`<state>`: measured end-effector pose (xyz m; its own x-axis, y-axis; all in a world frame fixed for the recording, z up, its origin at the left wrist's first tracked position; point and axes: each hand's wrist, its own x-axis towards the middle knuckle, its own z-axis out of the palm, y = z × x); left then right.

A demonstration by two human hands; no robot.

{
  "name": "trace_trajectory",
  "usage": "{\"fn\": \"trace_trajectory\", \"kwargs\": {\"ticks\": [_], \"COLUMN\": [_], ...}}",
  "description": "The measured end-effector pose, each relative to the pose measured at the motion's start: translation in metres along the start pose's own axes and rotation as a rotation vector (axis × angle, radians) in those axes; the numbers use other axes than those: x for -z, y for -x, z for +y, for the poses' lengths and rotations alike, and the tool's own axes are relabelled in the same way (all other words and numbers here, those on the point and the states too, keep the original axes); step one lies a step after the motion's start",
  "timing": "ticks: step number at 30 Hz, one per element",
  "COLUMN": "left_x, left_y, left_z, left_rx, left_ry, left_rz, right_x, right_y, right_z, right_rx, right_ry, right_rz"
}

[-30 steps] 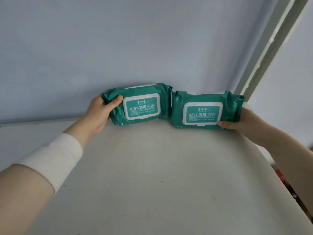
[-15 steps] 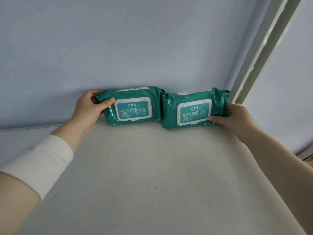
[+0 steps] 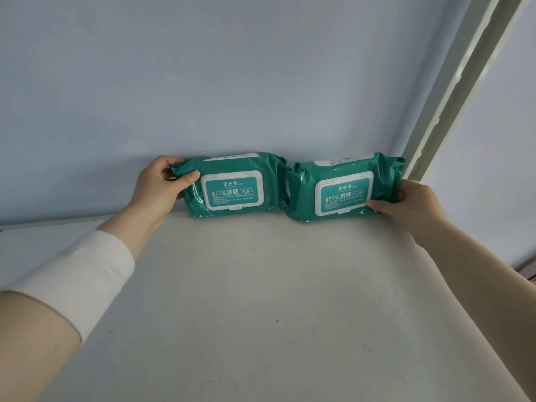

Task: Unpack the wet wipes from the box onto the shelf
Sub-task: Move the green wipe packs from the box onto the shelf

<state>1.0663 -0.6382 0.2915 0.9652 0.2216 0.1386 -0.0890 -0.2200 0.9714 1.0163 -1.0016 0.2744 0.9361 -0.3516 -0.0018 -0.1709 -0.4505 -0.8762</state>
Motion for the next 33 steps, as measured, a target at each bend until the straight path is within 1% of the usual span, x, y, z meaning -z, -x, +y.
{"fn": "trace_trajectory", "kwargs": {"ticks": [4,8,11,16,19,21,24,25,27,29,31,33], "left_x": [-0.002,-0.004,-0.005,-0.003,0.004,0.011,0.022,0.026,0.032,0.037,0.037,0.036], "left_y": [0.002,0.002,0.002,0.007,0.012,0.017,0.033,0.04,0.058,0.081,0.108,0.141], "left_z": [-0.002,-0.004,-0.004,0.001,0.007,0.012,0.025,0.03,0.042,0.052,0.061,0.069], "left_rx": [0.012,0.041,0.063,0.072,0.039,-0.023,-0.241,-0.323,-0.466,-0.578,-0.636,-0.632], "left_ry": [0.01,0.029,-0.019,-0.104,-0.233,-0.368,-0.702,-0.804,-0.986,-1.156,-1.305,-1.443], "left_rz": [0.009,0.018,0.016,0.041,0.087,0.113,0.151,0.139,0.06,-0.09,-0.263,-0.421], "right_x": [0.0,-0.008,-0.013,-0.01,-0.009,-0.008,-0.003,-0.002,-0.001,-0.003,-0.005,-0.008], "right_y": [0.0,-0.003,-0.004,0.006,0.017,0.026,0.049,0.06,0.087,0.121,0.159,0.201], "right_z": [0.001,0.0,-0.001,-0.007,-0.019,-0.028,-0.038,-0.039,-0.042,-0.046,-0.049,-0.052], "right_rx": [-0.012,-0.001,-0.002,0.009,-0.003,-0.025,-0.037,-0.03,0.003,0.032,0.058,0.093], "right_ry": [-0.02,0.011,0.036,0.131,0.201,0.298,0.454,0.492,0.581,0.696,0.839,1.0], "right_rz": [-0.006,-0.027,-0.039,0.031,0.046,0.064,0.138,0.159,0.198,0.214,0.205,0.159]}}
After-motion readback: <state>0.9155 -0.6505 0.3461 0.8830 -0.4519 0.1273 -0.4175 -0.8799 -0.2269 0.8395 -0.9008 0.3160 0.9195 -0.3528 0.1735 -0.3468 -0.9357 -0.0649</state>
